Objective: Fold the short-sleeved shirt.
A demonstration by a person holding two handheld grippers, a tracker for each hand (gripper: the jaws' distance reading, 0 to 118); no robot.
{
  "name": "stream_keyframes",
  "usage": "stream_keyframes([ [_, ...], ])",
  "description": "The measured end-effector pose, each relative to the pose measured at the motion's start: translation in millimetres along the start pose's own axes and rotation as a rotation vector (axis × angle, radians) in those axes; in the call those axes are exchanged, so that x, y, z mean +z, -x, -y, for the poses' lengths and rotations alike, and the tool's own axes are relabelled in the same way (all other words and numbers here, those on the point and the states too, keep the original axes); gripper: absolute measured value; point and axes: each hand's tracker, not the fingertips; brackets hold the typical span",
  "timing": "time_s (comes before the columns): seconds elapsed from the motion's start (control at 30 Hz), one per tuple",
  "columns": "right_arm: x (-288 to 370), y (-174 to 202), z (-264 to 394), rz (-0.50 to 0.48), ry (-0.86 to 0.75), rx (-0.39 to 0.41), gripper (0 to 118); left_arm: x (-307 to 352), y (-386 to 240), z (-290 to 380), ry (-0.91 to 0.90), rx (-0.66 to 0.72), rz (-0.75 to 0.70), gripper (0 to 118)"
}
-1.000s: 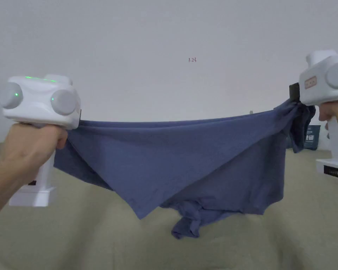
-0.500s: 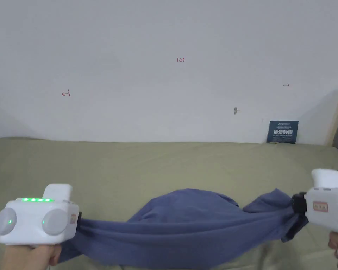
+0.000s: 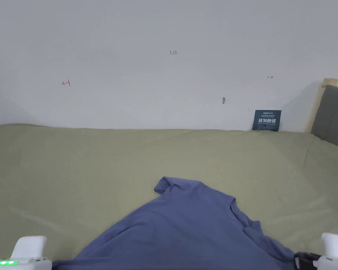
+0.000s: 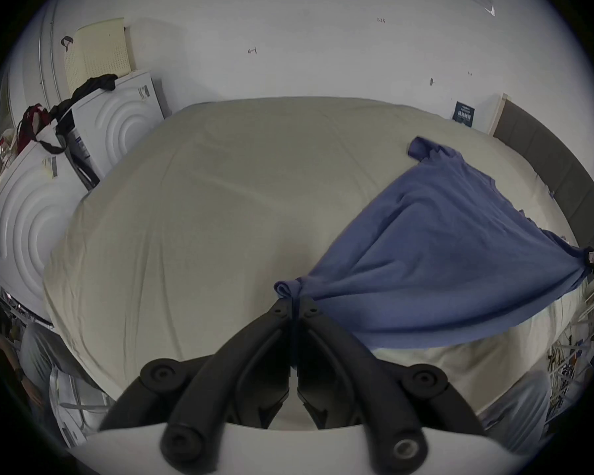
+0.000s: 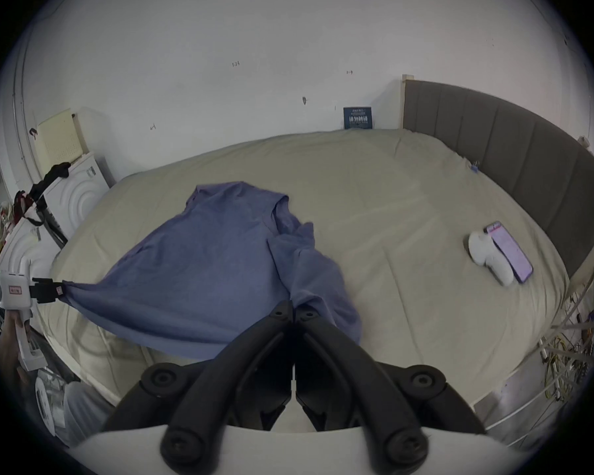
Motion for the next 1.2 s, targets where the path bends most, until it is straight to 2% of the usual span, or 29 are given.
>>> stream_keyframes([
  [0.37, -20, -18, 40, 0.029, 0.088, -0.087, 1, -9, 1, 25, 0.05, 0.03, 0.031, 0],
  [0.4, -21, -19, 41, 0.027, 0.09, -0.094, 4, -10, 1, 26, 0.051, 0.03, 0.036, 3],
  [0.43, -22, -20, 42, 0.008, 0.093, -0.1, 19, -10, 1, 27, 0.051, 0.032, 0.039, 10],
  [0.47, -23, -20, 42, -0.007, 0.094, -0.105, 63, -9, 2, 29, 0.036, 0.029, 0.058, 46],
  [0.5, -22, -19, 42, 0.005, 0.085, -0.102, 102, -8, 2, 30, -0.004, 0.04, 0.079, 91],
  [0.53, -22, -16, 41, 0.015, 0.085, -0.094, 118, -7, 3, 31, -0.005, 0.047, 0.077, 118],
  [0.73, 16, 17, 23, 0.017, -0.086, 0.018, 116, 51, -13, 21, -0.215, 0.019, 0.061, 116],
  [0.8, 33, 39, 16, 0.024, -0.162, 0.067, 112, 76, -24, 11, -0.3, 0.019, 0.079, 115],
  [0.87, 54, 59, 10, 0.012, -0.282, 0.082, 106, 102, -34, 8, -0.388, 0.015, 0.113, 114],
  [0.9, 61, 66, 8, 0.001, -0.325, 0.082, 92, 114, -41, 6, -0.431, 0.022, 0.109, 108],
  [0.93, 68, 75, 8, 0.008, -0.37, 0.077, 70, 124, -46, 7, -0.459, 0.016, 0.104, 93],
  [0.97, 73, 82, 7, 0.001, -0.39, 0.076, 31, 130, -50, 8, -0.474, 0.002, 0.1, 51],
  [1.0, 76, 86, 7, -0.008, -0.402, 0.081, 3, 132, -52, 10, -0.483, 0.0, 0.11, 8],
  [1.03, 80, 91, 8, -0.006, -0.444, 0.076, 2, 135, -56, 12, -0.515, 0.02, 0.1, 0],
  [1.2, 85, 105, 19, -0.022, -0.432, 0.12, 2, 145, -49, 24, -0.486, 0.015, 0.112, 0],
])
